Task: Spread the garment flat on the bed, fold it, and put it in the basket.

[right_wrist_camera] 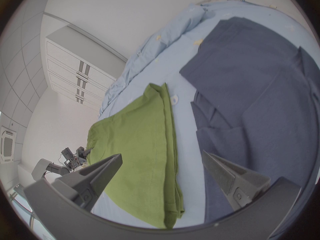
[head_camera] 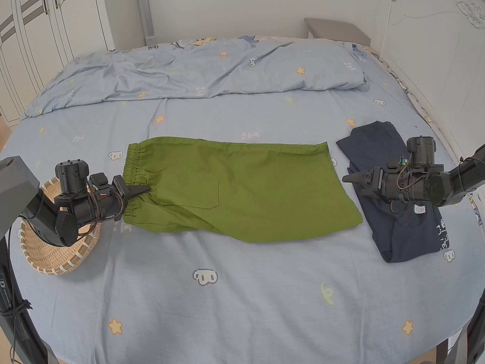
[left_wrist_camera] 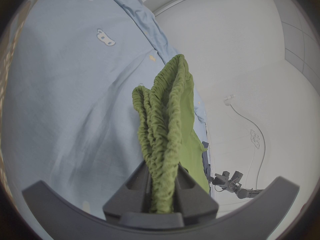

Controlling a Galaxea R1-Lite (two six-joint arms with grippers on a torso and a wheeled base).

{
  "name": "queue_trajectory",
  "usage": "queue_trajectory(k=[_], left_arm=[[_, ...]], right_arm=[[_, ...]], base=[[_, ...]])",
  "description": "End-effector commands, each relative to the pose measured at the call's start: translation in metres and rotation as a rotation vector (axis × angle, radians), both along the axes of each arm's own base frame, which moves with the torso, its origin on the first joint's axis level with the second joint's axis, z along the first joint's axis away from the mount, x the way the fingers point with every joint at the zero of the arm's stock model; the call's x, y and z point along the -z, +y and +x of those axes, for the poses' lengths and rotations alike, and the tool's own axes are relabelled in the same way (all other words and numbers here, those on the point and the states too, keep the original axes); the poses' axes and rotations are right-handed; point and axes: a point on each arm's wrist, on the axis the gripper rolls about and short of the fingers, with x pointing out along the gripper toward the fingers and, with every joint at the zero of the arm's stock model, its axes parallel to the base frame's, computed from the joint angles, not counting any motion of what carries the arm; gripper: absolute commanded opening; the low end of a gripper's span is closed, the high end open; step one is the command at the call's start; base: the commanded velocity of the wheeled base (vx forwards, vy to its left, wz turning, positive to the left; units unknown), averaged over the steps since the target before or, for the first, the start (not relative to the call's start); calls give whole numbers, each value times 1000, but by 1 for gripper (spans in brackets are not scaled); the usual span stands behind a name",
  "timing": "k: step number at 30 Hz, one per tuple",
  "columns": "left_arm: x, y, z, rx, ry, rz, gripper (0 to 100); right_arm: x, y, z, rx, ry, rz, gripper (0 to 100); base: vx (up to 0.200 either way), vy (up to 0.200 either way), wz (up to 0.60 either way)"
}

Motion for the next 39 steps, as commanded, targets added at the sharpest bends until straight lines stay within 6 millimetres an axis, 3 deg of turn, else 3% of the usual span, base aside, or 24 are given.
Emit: queue_trajectory(k=[1, 8, 13, 22, 31, 32, 39], left_arm=[[-6, 1, -1, -3, -16, 1, 0], [-6, 0, -2, -1, -16, 1, 0], [-5, -2, -1, 4, -13, 1, 0], [-4, -2, -1, 5, -12, 1, 0], [-4, -2, -1, 4, -10, 1, 0], [-4, -2, -1, 4, -10, 1, 0], [-2, -1, -1, 2, -7, 1, 0]], right_arm=[[28, 9, 7, -20, 68, -1, 100], [44, 19, 9, -44, 114, 1, 100], [54, 37, 8, -85, 149, 9, 100], [51, 43, 7, -111, 171, 55, 100], [43, 35, 15, -136, 240, 165, 100], [42, 33, 15, -131, 244, 168, 0], [42, 14, 23, -101, 241, 191, 0]], base=[[0, 0, 0], [0, 0, 0], [0, 0, 0], [0, 0, 0], [0, 0, 0], [0, 0, 0], [0, 0, 0]])
